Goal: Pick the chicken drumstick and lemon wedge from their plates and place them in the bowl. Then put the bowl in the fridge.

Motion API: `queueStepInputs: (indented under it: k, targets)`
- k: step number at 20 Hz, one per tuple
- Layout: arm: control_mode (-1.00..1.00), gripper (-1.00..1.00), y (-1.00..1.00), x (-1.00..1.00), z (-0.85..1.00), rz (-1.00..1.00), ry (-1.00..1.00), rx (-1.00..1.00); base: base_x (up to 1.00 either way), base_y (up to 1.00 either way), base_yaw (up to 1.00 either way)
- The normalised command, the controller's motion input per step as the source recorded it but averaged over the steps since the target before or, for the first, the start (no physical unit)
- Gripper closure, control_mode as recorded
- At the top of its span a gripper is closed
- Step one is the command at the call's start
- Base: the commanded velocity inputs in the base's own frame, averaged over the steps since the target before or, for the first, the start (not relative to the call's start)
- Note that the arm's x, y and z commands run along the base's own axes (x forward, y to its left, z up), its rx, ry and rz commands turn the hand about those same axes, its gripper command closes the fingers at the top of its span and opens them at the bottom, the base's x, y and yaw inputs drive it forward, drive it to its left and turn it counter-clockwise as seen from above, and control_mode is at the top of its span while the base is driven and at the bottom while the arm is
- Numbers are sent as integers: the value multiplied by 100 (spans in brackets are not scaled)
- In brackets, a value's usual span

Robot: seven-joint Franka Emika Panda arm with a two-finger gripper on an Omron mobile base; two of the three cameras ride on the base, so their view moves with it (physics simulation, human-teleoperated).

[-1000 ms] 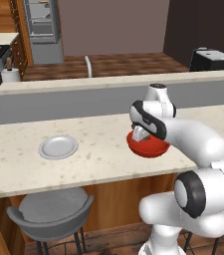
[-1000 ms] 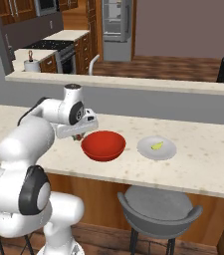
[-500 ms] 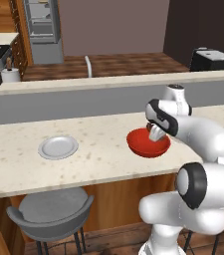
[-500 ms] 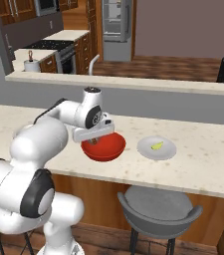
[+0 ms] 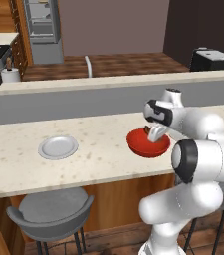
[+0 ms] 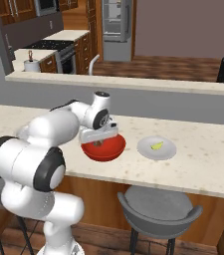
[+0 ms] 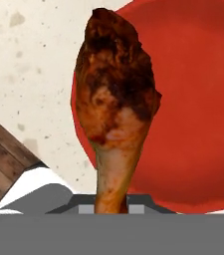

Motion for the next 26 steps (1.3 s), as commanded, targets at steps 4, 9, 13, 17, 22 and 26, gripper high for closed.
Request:
queueStepInputs:
  k: [4,9,13,17,22,26]
  targets:
    - [-100,100,0,39,-42,0,20,5,0,0,0]
    - [-100,100,0,33,-34,0,17,0,0,0,0]
    - [-100,100,0,29,-18,0,2,0,0,0,0]
    - [-100,100,-2,9,-27,0,0,0,0,0,0]
    - [-100,100,-5,-1,-34,-1,0,0,0,0,0]
    - [-100,100,-4,-5,-34,-3,0,0,0,0,0]
